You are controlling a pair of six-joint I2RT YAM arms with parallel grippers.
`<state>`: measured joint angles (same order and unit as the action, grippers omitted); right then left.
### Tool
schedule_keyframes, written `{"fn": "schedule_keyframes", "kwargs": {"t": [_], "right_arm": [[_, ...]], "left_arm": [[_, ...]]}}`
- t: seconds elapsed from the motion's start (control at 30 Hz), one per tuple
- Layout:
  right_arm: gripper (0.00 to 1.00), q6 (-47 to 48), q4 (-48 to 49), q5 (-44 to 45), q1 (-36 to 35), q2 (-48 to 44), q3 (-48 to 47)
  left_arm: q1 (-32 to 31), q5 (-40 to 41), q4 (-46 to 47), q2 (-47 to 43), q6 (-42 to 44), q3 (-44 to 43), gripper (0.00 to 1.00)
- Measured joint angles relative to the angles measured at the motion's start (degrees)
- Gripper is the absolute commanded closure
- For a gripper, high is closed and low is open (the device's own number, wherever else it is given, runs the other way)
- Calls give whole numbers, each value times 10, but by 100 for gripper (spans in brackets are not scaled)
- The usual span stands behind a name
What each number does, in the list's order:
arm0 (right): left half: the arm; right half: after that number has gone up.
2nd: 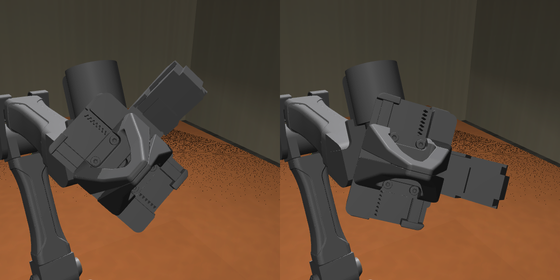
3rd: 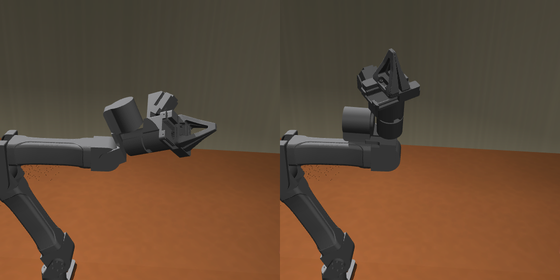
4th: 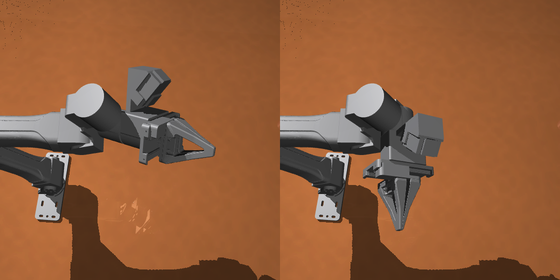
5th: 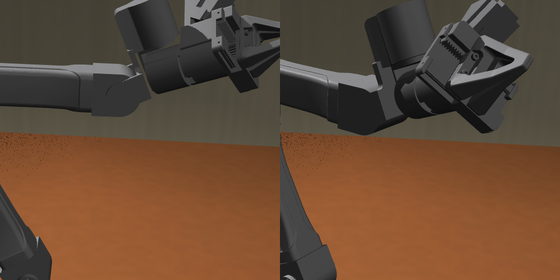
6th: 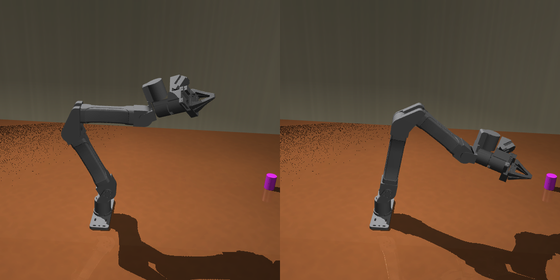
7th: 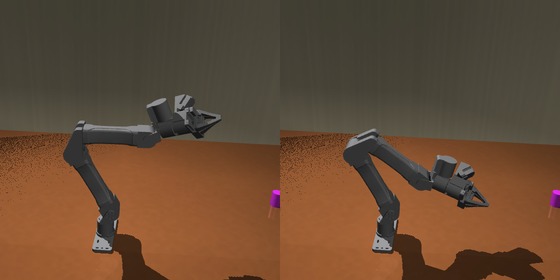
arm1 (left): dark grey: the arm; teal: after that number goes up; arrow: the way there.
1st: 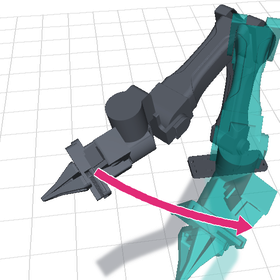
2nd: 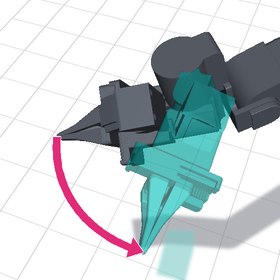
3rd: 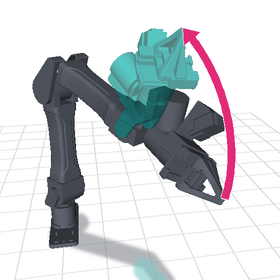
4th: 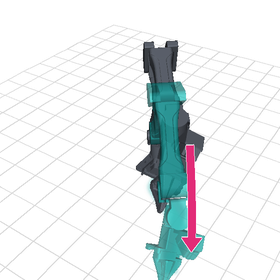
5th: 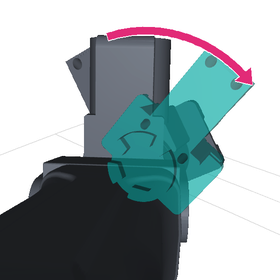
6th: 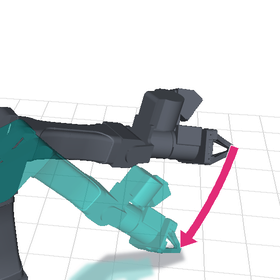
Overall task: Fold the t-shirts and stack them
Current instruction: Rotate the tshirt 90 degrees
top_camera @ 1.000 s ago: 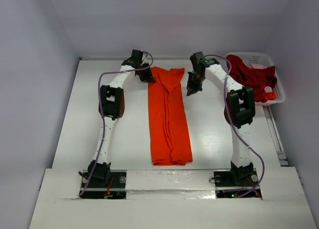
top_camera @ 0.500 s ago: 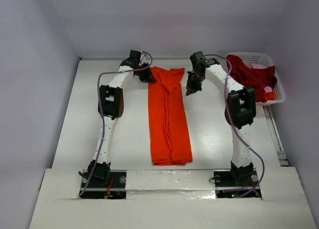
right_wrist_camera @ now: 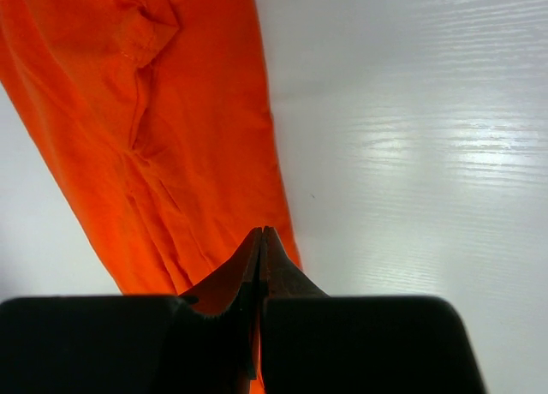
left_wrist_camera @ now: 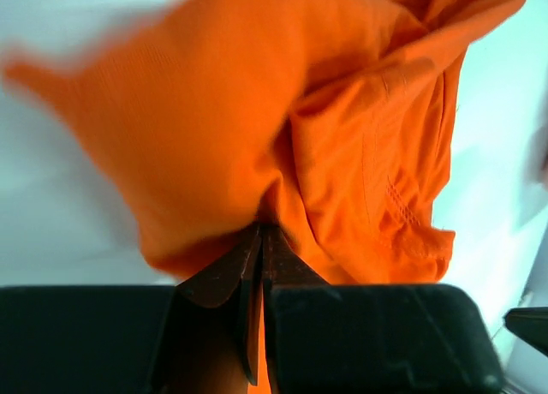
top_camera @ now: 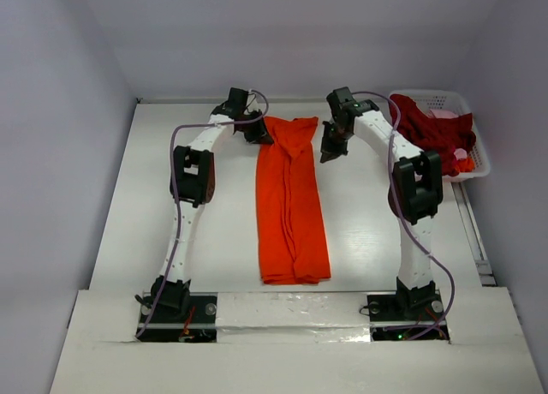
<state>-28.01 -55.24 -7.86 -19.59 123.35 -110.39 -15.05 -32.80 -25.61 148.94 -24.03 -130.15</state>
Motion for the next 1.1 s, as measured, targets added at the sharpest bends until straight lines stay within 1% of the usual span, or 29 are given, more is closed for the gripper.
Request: {"fn": "schedule_keyframes", "kwargs": {"t": [0.03, 0.13, 0.17, 0.23, 0.27, 0.3, 0.33, 0.37, 0.4, 0.47, 0.5, 0.53, 0.57, 0.6, 0.63, 0.67, 0.7, 0.77, 0.8, 0.87, 0.9, 0.93, 1.0, 1.07, 1.1], "right_arm": [[100, 0, 1, 1, 0, -3, 0], [100, 0, 3, 1, 0, -12, 0], [100, 0, 4, 1, 0, -15, 0], [100, 0, 4, 1, 0, -17, 0], [100, 0, 4, 1, 0, -17, 0], [100, 0, 4, 2, 0, -17, 0], [100, 0, 5, 2, 0, -17, 0], [100, 1, 4, 4, 0, -17, 0], [100, 2, 5, 6, 0, -17, 0], [100, 3, 4, 11, 0, -20, 0], [96, 4, 4, 14, 0, -23, 0], [89, 6, 5, 16, 0, -29, 2], [82, 7, 4, 18, 0, -38, 7], [64, 9, 6, 19, 0, -52, 18], [56, 8, 9, 19, 0, -75, 35], [50, 11, 9, 17, 0, -102, 56], [39, 13, 12, 14, 0, -134, 81], [35, 17, 19, 5, 0, -223, 147], [29, 19, 20, 0, 0, -265, 176], [22, 25, 27, -16, 0, -354, 237], [20, 28, 30, -24, -2, -404, 274], [19, 29, 31, -32, -3, -442, 305], [19, 32, 39, -52, -8, -509, 372], [19, 32, 38, -72, -12, -555, 435], [19, 31, 43, -83, -15, -574, 472]], "left_arm": [[-1, 10, -6, -7, 3, 4, 98], [-2, 32, -17, -21, 11, 5, 88], [0, 38, -19, -25, 12, 5, 76], [5, 50, -24, -34, 16, 4, 68], [9, 58, -26, -38, 17, 5, 56], [12, 67, -22, -46, 19, 12, 49], [17, 78, -18, -58, 20, 26, 41], [21, 92, -7, -77, 17, 53, 31], [26, 107, 0, -102, 16, 85, 27], [33, 132, 7, -154, 8, 145, 24], [36, 147, 12, -186, 5, 173, 26], [39, 158, 14, -215, 0, 195, 30], [42, 168, 26, -252, -5, 225, 38], [44, 174, 40, -293, -13, 260, 40], [46, 178, 46, -344, -21, 304, 44], [46, 178, 54, -393, -29, 345, 51], [45, 177, 62, -452, -37, 395, 52], [41, 167, 66, -557, -43, 485, 55], [37, 158, 70, -612, -45, 536, 55], [33, 139, 66, -702, -45, 631, 51], [31, 127, 65, -744, -44, 677, 43], [29, 114, 56, -783, -42, 725, 41], [27, 94, 35, -846, -38, 800, 41], [22, 77, 14, -891, -34, 853, 42], [19, 66, 12, -910, -35, 875, 39]]}}
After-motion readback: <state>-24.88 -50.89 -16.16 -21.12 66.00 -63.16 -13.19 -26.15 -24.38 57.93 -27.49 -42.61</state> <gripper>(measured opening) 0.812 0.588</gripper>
